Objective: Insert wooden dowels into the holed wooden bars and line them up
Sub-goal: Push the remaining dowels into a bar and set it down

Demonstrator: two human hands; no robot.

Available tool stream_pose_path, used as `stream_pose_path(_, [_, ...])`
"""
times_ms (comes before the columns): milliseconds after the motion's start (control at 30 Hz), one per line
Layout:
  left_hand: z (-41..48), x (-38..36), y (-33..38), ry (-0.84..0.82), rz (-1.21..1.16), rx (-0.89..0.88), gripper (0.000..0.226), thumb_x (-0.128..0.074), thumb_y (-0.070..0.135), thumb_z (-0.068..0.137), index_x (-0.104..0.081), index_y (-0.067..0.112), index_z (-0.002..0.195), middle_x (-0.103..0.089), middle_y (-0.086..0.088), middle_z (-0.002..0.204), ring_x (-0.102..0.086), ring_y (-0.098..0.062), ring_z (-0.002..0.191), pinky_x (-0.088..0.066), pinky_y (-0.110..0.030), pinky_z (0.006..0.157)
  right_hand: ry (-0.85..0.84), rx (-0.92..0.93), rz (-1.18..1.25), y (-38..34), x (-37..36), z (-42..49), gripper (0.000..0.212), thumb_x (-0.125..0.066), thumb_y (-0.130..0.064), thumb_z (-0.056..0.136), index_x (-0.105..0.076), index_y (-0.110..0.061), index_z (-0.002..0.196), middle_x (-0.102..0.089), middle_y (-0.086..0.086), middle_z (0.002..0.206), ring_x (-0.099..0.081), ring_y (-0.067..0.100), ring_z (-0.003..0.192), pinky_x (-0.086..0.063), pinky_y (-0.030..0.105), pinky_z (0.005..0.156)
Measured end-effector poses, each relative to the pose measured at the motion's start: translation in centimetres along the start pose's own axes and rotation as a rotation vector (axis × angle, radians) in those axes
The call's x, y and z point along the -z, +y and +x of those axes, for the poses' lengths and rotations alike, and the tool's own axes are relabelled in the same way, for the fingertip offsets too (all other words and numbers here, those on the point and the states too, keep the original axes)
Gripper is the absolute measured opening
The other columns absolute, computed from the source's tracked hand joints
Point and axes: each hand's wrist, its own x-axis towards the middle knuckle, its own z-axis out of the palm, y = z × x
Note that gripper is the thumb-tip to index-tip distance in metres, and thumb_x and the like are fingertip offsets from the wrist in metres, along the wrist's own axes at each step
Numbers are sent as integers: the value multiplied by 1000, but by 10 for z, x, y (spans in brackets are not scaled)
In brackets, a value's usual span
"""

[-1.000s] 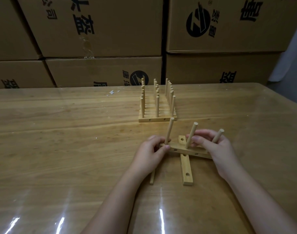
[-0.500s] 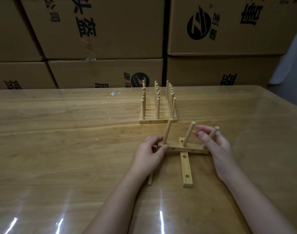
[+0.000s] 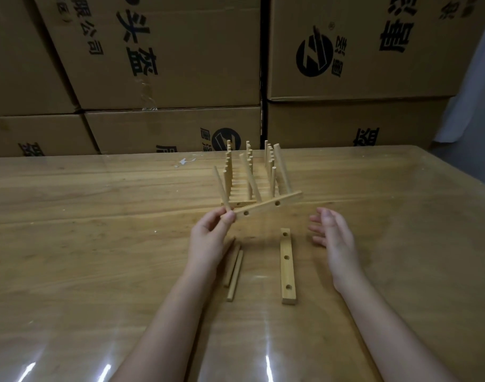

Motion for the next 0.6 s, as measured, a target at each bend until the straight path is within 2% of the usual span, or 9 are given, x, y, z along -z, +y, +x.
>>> stream_pose_path(133, [11,4,-8,70,22,33,24,-62,20,92,-65,11,114,-67,-2,101,-61,-13,94,-45,-29,88,-23,12,-10,1,-2,0,37,-44,-55,77,-61,-30,98,-64,-8,98,-61,7,87,-46,21,72])
stream_pose_path(233, [29,11,-16,78,192,50,17,-62,20,92,-68,12,106,-67,-3,96,-57,-14,90,-44,-25,76,-23,10,-18,5,-1,1,35,-45,-57,76,-64,-33,93,-66,-12,91,-62,0,83,-45,20,71])
stream_pose_path(300, [46,16,-16,46,345,33,12,-61,21,93,-67,17,102,-66,1,93,-57,-14,91,-41,-24,74,-31,5,-33,7,1,2,38,-45,-60,75,-65,-33,92,-68,-14,87,-63,-3,80,-45,20,70])
stream_pose_path(433, [72,22,-12,-105,558,-4,26,-60,22,93,-61,17,119,-61,3,109,-54,-12,102,-39,-26,87,-39,-11,-70,9,1,3,44,-45,-69,72,-66,-35,89,-68,-21,87,-63,-2,78,-45,19,69])
stream_pose_path(600, [84,13,-19,-176,822,-67,27,-62,27,92,-62,11,114,-59,-6,116,-57,-22,108,-46,-38,97,-49,-1,-91,11,1,4,45,-44,-68,71,-66,-31,84,-67,-15,79,-62,-2,72,-45,23,69])
